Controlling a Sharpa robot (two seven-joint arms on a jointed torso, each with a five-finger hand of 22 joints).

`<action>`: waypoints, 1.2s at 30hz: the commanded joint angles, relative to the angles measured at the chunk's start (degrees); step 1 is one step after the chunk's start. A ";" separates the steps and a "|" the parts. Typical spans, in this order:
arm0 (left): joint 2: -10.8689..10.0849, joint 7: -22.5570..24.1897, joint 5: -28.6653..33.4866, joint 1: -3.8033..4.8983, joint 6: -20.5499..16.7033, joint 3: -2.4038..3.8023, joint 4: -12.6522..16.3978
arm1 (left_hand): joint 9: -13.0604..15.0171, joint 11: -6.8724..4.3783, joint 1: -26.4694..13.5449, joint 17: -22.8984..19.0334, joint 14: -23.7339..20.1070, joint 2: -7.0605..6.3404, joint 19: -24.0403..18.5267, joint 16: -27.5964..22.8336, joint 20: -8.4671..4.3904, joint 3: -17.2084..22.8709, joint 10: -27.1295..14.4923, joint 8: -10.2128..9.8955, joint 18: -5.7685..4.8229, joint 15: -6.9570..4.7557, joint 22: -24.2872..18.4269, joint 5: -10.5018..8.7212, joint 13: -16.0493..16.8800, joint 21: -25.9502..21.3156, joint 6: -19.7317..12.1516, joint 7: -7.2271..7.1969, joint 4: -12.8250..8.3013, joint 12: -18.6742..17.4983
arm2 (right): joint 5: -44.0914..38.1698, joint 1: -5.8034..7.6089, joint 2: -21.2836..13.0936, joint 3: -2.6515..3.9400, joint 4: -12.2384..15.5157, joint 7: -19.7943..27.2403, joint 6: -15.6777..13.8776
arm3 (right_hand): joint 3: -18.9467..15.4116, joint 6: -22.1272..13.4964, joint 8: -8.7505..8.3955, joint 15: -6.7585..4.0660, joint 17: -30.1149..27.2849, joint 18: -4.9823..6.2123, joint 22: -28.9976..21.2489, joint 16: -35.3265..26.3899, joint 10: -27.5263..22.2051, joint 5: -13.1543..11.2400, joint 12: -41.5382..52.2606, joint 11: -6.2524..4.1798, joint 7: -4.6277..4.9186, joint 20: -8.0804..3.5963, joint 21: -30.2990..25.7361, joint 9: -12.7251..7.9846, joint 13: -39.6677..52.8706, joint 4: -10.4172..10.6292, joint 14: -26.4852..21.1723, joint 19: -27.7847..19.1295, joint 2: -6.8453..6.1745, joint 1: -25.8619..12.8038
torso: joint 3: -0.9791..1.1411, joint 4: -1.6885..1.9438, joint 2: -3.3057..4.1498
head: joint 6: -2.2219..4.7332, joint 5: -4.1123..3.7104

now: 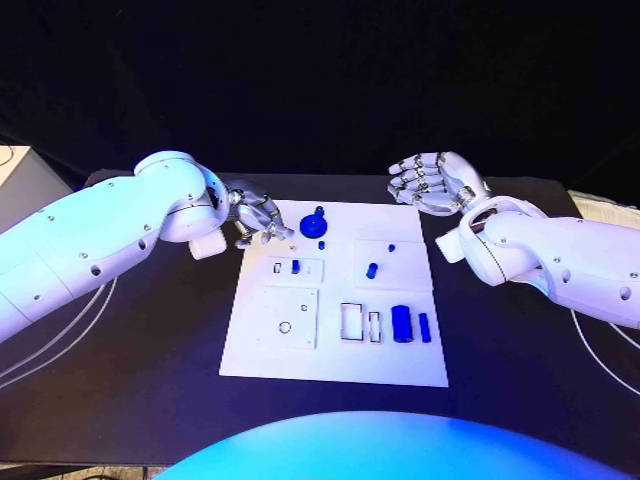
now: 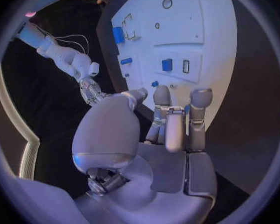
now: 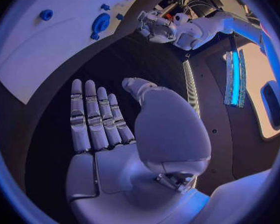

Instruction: Assemble the parts on the task board

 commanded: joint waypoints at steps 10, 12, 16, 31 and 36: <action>1.83 1.19 -7.53 1.76 -1.80 1.55 -7.37 | -0.66 0.57 -0.52 1.47 0.55 0.37 -1.06 -1.69 0.52 -0.88 -1.19 -0.97 1.40 0.80 -1.90 0.43 -0.35 -1.49 -0.92 0.46 1.08 0.13 | -0.05 -0.01 0.00 0.02 0.05 0.54 0.55 | -0.05 0.57 -0.27 0.16 -0.06 0.75 -0.06 -0.15 0.33 0.28 -0.13 0.12 3.48 0.08 -0.01 -0.05 -0.06 -0.29 0.05 -0.28 0.24 -0.34 | 0.00 -0.12 0.20 | 0.01 0.76; 2.24 1.44 -8.05 1.89 -2.36 1.63 -8.46 | -0.87 0.78 -0.65 0.36 -0.02 0.35 -2.07 -2.38 0.72 -1.26 -1.72 -1.19 1.69 1.01 -3.58 0.45 -0.48 -2.62 -1.22 0.67 1.14 -0.02 | -0.03 -0.01 0.00 0.02 0.06 0.54 0.55 | -0.05 0.57 -0.27 0.16 -0.06 0.75 -0.06 -0.15 0.33 0.28 -0.13 0.12 3.48 0.08 -0.01 -0.05 -0.06 -0.29 0.05 -0.28 0.24 -0.34 | -0.04 -0.07 0.19 | 0.01 0.82; 3.28 1.69 -8.70 2.27 -2.75 1.70 -10.66 | -1.03 0.95 -1.12 0.05 -0.20 0.34 -2.28 -2.59 0.88 -1.71 -1.98 -1.28 1.74 1.16 -3.88 0.44 -0.57 -2.94 -1.33 0.84 1.27 -0.03 | -0.02 0.00 0.03 0.02 0.10 0.52 0.56 | -0.05 0.57 -0.27 0.16 -0.06 0.75 -0.06 -0.15 0.33 0.28 -0.13 0.12 3.48 0.08 -0.01 -0.05 -0.06 -0.29 0.05 -0.28 0.24 -0.34 | -0.03 -0.02 0.16 | 0.01 0.77; 7.41 0.71 -11.50 2.73 -0.15 1.02 -18.42 | -1.41 1.16 -3.15 -0.25 -0.37 0.50 -2.42 -2.74 1.13 -3.06 -2.36 -1.34 1.82 1.38 -4.25 0.40 -0.75 -3.37 -1.28 0.99 1.39 0.16 | -0.01 0.01 0.23 0.02 0.06 0.55 0.59 | -0.05 0.57 -0.27 0.16 -0.06 0.75 -0.06 -0.15 0.33 0.28 -0.13 0.12 3.48 0.08 -0.01 -0.05 -0.06 -0.29 0.05 -0.28 0.24 -0.34 | -0.06 -0.07 0.14 | 0.01 1.23; 8.63 0.72 -11.28 2.80 1.36 0.18 -20.41 | -1.68 1.19 -5.29 -0.23 -0.37 0.43 -2.33 -2.65 1.20 -4.57 -2.52 -1.30 1.81 1.43 -4.28 0.39 -0.85 -3.47 -1.23 0.97 1.42 0.44 | -0.01 0.01 0.34 0.02 0.01 0.57 0.62 | -0.05 0.57 -0.27 0.16 -0.06 0.75 -0.06 -0.15 0.33 0.28 -0.13 0.12 3.48 0.08 -0.01 -0.05 -0.06 -0.29 0.05 -0.28 0.24 -0.34 | -0.05 0.00 0.10 | 0.01 1.24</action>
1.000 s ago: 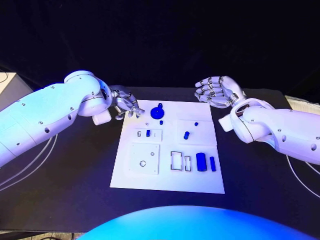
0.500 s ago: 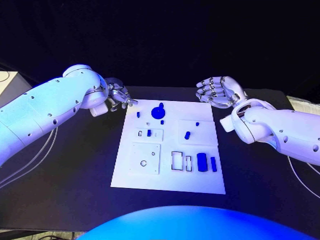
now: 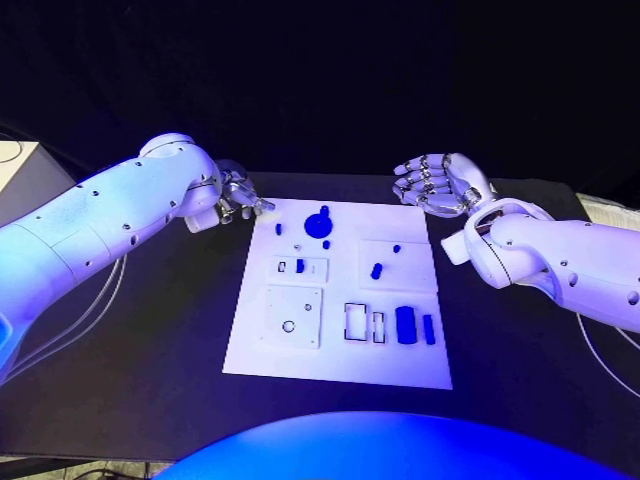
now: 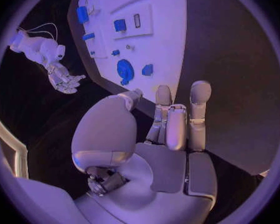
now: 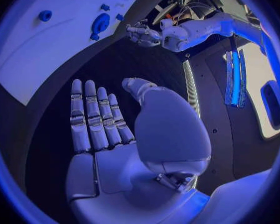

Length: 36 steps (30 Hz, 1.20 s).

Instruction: Assemble the parts on the task board

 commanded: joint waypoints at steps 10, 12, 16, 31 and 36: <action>1.82 0.32 1.57 0.13 4.06 -1.43 -1.18 | -0.40 -0.23 -5.01 -0.16 -0.26 0.44 -0.07 -0.07 -0.03 -4.52 -0.70 0.07 0.93 0.32 -0.25 0.15 -0.26 -0.48 -0.24 -0.28 0.06 0.73 | -0.07 -0.01 0.26 0.02 -0.03 0.63 0.65 | -0.05 0.57 -0.27 0.16 -0.06 0.75 -0.06 -0.15 0.34 0.28 -0.13 0.12 3.48 0.08 -0.02 -0.06 -0.07 -0.29 0.05 -0.28 0.24 -0.34 | 0.03 -0.04 -0.02 | 0.01 -0.03; 1.89 0.29 1.94 0.13 4.15 -1.49 -1.10 | -0.43 -0.25 -5.45 -0.18 -0.28 0.58 -0.05 -0.05 -0.05 -5.05 -0.72 0.14 0.92 0.31 -0.24 0.16 -0.29 -0.49 -0.26 -0.31 0.05 0.78 | -0.07 -0.01 0.26 0.02 -0.03 0.63 0.63 | -0.05 0.57 -0.27 0.16 -0.06 0.75 -0.06 -0.15 0.34 0.28 -0.13 0.12 3.48 0.08 -0.02 -0.06 -0.07 -0.29 0.05 -0.28 0.24 -0.34 | 0.03 -0.01 -0.04 | 0.01 -0.08; 2.10 0.27 2.34 0.13 4.40 -1.64 -1.16 | -0.43 -0.25 -5.52 -0.13 -0.25 0.62 -0.02 -0.02 -0.05 -5.14 -0.72 0.15 0.91 0.31 -0.21 0.16 -0.29 -0.47 -0.27 -0.31 0.05 0.79 | -0.07 -0.01 0.30 0.02 -0.03 0.63 0.63 | -0.05 0.57 -0.27 0.16 -0.06 0.75 -0.06 -0.15 0.34 0.28 -0.13 0.12 3.48 0.08 -0.02 -0.06 -0.07 -0.29 0.05 -0.28 0.24 -0.34 | 0.05 0.05 -0.06 | 0.01 -0.07; 2.89 0.58 2.63 0.12 5.78 -2.32 -1.69 | -0.50 -0.35 -3.61 -0.07 -0.26 1.36 0.05 0.09 -0.10 -5.47 -0.82 0.41 0.89 0.24 -0.10 0.22 -0.39 -0.42 -0.17 -0.42 -0.19 0.94 | -0.07 -0.01 0.42 0.02 -0.07 0.65 0.67 | -0.05 0.57 -0.27 0.16 -0.06 0.75 -0.06 -0.15 0.34 0.28 -0.13 0.12 3.48 0.08 -0.02 -0.06 -0.07 -0.29 0.05 -0.28 0.24 -0.34 | 0.06 0.05 -0.09 | 0.01 -0.09; 3.16 0.64 2.64 0.12 5.89 -2.65 -2.26 | -0.53 -0.37 -3.03 -0.08 -0.27 1.59 0.04 0.11 -0.12 -5.52 -0.85 0.47 0.89 0.23 -0.12 0.23 -0.43 -0.44 -0.15 -0.42 -0.19 0.97 | -0.07 -0.01 0.42 0.02 -0.05 0.66 0.67 | -0.05 0.57 -0.27 0.16 -0.06 0.75 -0.06 -0.15 0.34 0.28 -0.13 0.12 3.48 0.08 -0.02 -0.06 -0.07 -0.29 0.05 -0.28 0.24 -0.34 | 0.05 -0.03 -0.02 | 0.01 -0.14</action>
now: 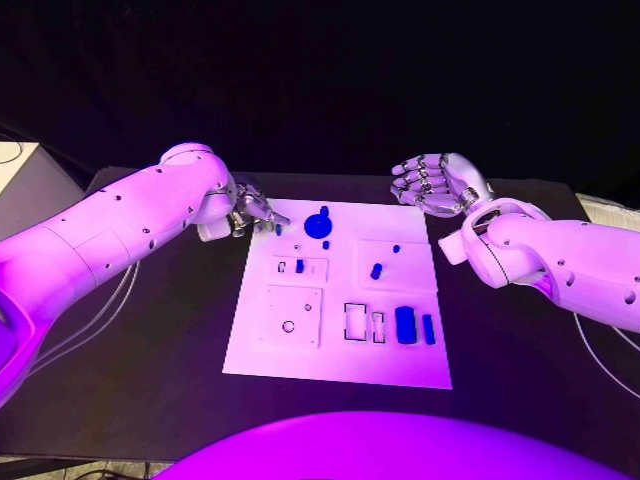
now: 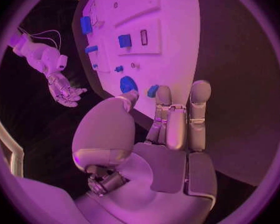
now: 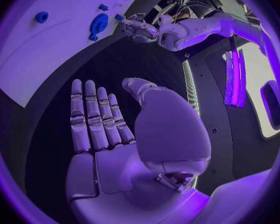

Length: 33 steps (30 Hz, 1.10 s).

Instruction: Assemble the parts on the task board

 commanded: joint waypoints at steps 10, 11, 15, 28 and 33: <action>0.69 0.60 0.50 0.07 1.05 -0.35 -1.15 | -0.11 -0.03 1.09 0.01 -0.09 0.48 0.01 0.10 -0.13 -0.35 -0.43 0.28 0.91 0.02 0.04 0.25 -0.10 -0.23 0.07 -0.21 0.11 0.21 | -0.10 -0.01 0.01 0.02 0.07 0.64 0.67 | -0.05 0.57 -0.27 0.16 -0.07 0.75 -0.07 -0.15 0.34 0.28 -0.13 0.12 3.48 0.08 -0.01 -0.06 -0.07 -0.29 0.05 -0.28 0.24 -0.34 | 0.00 -0.03 0.04 | 0.01 -0.20; 0.74 0.61 0.50 0.07 1.07 -0.38 -1.20 | -0.12 -0.03 1.16 0.00 -0.10 0.53 0.00 0.10 -0.13 -0.35 -0.44 0.28 0.91 0.02 0.02 0.25 -0.11 -0.25 0.07 -0.21 0.10 0.21 | -0.10 -0.01 0.02 0.02 0.07 0.64 0.68 | -0.05 0.57 -0.27 0.16 -0.07 0.75 -0.07 -0.15 0.34 0.28 -0.13 0.12 3.48 0.08 -0.01 -0.06 -0.07 -0.29 0.05 -0.28 0.24 -0.34 | 0.00 -0.01 0.03 | 0.01 -0.21; 0.95 0.69 0.50 0.08 1.08 -0.46 -1.38 | -0.13 -0.03 1.30 0.00 -0.10 0.64 -0.02 0.11 -0.14 -0.34 -0.44 0.29 0.92 0.02 -0.01 0.25 -0.12 -0.26 0.08 -0.21 0.10 0.22 | -0.10 -0.01 0.06 0.02 0.06 0.64 0.70 | -0.05 0.57 -0.27 0.16 -0.07 0.75 -0.07 -0.15 0.34 0.28 -0.13 0.12 3.48 0.08 -0.01 -0.06 -0.07 -0.29 0.05 -0.28 0.24 -0.34 | -0.02 -0.01 0.03 | 0.01 -0.24; 1.27 1.23 1.07 0.08 -0.57 -0.62 -1.63 | -0.42 -0.05 4.52 -0.34 -0.27 2.90 -0.15 0.04 -0.13 0.54 -0.73 0.52 0.95 0.01 -0.19 0.26 -0.38 -0.40 0.21 -0.22 -0.02 0.32 | -0.10 -0.01 0.12 0.02 0.02 0.63 0.74 | -0.05 0.57 -0.27 0.16 -0.07 0.75 -0.07 -0.15 0.34 0.28 -0.13 0.12 3.48 0.08 -0.01 -0.06 -0.07 -0.29 0.05 -0.28 0.24 -0.34 | 0.04 -0.01 -0.03 | 0.01 -0.31; 1.31 1.32 1.23 0.08 -0.78 -0.64 -1.63 | -0.49 -0.17 6.63 -0.34 -0.28 4.05 -0.14 0.11 -0.19 1.54 -0.86 0.87 0.95 -0.07 -0.12 0.26 -0.55 -0.36 0.37 -0.36 0.03 0.37 | -0.09 -0.01 0.15 0.02 -0.02 0.61 0.77 | 0.03 0.68 -0.32 0.15 -0.55 0.75 -0.98 -0.40 0.47 0.30 -0.05 0.12 3.49 0.07 0.04 -0.27 -0.69 -0.59 0.31 -0.06 0.32 -0.50 | 0.04 -0.02 -0.02 | 0.01 -0.34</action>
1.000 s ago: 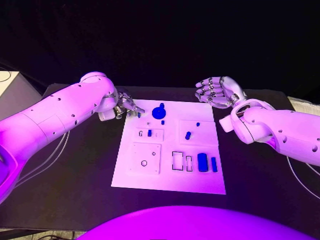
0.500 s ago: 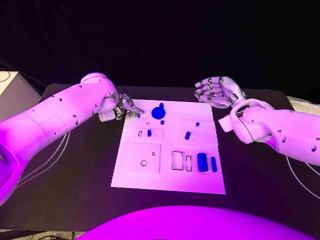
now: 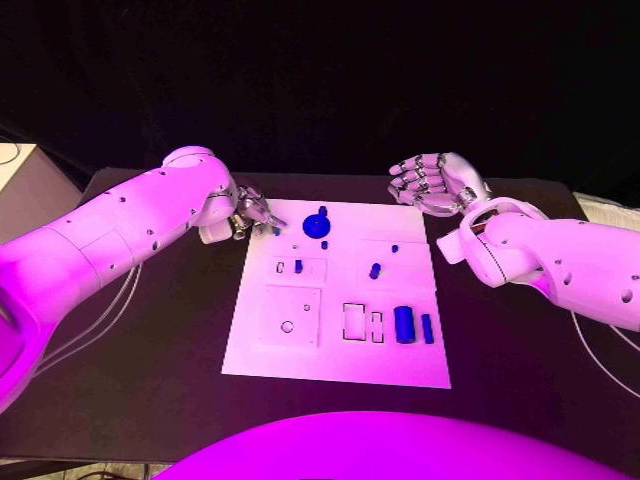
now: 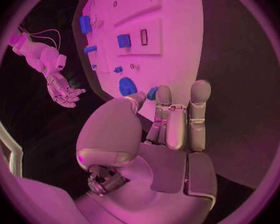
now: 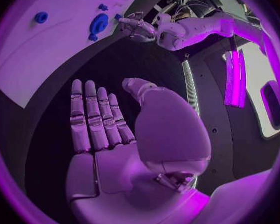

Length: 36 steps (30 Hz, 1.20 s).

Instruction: Assemble the parts on the task board

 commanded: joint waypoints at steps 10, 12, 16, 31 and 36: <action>0.22 1.33 1.70 0.08 -0.24 -0.04 -0.01 | 0.74 -0.78 6.23 -0.03 -0.30 1.47 -0.21 0.28 -0.63 4.84 -0.75 2.59 0.94 -0.59 0.19 0.29 -0.59 -0.04 -0.15 -0.84 -0.80 0.30 | -0.11 -0.02 0.14 0.02 -0.07 0.59 0.83 | -0.05 0.27 -0.32 0.15 -0.05 0.75 -0.08 -0.18 0.47 0.30 -0.05 0.12 3.45 0.07 0.04 -0.05 -0.04 -0.19 0.31 -0.06 0.15 -0.33 | -0.01 0.05 -0.01 | 0.01 -0.01; 0.23 1.40 1.89 0.08 0.08 -0.06 -0.06 | 0.86 -0.86 7.70 -0.15 -0.38 1.28 -0.27 0.26 -0.67 6.57 -0.84 2.98 0.93 -0.64 0.20 0.29 -0.73 -0.03 -0.52 -0.92 -1.40 0.24 | -0.11 -0.02 0.15 0.02 -0.08 0.59 0.85 | -0.05 0.27 -0.32 0.15 -0.05 0.75 -0.08 -0.18 0.47 0.30 -0.05 0.12 3.45 0.07 0.04 -0.05 -0.04 -0.19 0.31 -0.06 0.15 -0.33 | -0.01 0.03 -0.02 | 0.01 0.01; 0.24 1.41 2.08 0.08 0.89 -0.13 -0.18 | 1.02 -0.86 8.99 -0.04 -0.35 0.75 -0.21 0.38 -0.69 9.07 -0.81 3.54 0.87 -0.65 0.46 0.26 -0.92 0.14 -0.94 -0.92 -2.25 0.20 | -0.11 -0.02 0.17 0.02 -0.10 0.58 0.90 | -0.03 0.29 -0.32 0.14 -0.11 0.75 -0.18 -0.20 0.49 0.32 -0.03 0.12 3.45 0.06 0.05 -0.07 -0.10 -0.22 0.34 -0.03 0.18 -0.34 | -0.02 0.05 -0.03 | 0.01 -0.02; -0.11 1.45 3.62 0.09 2.31 -0.37 -0.07 | 1.62 -0.58 7.87 0.52 -0.13 -1.86 -0.28 0.90 -0.55 23.12 -0.32 5.60 0.82 -0.46 1.24 0.38 -1.84 0.95 -1.87 -0.41 -8.14 -0.23 | -0.05 -0.02 0.21 0.02 -0.12 0.62 0.99 | -0.01 0.30 -0.31 0.14 -0.12 0.75 -0.21 -0.21 0.50 0.33 -0.03 0.11 3.45 0.06 0.05 -0.08 -0.12 -0.23 0.35 -0.02 0.21 -0.34 | -0.02 0.05 -0.02 | 0.01 0.15; -1.02 2.33 7.27 0.09 0.12 -0.38 1.00 | 1.71 -0.80 4.86 2.21 0.82 -2.98 0.43 1.87 -0.62 27.75 0.78 6.27 0.61 -0.65 2.76 0.79 -2.02 2.22 -0.68 -0.60 -11.62 0.00 | -0.01 -0.02 0.19 0.02 -0.14 0.63 1.00 | -0.01 0.30 -0.31 0.14 -0.12 0.75 -0.21 -0.21 0.50 0.33 -0.03 0.11 3.45 0.06 0.05 -0.08 -0.12 -0.23 0.35 -0.02 0.21 -0.34 | 0.00 0.06 -0.06 | 0.01 0.19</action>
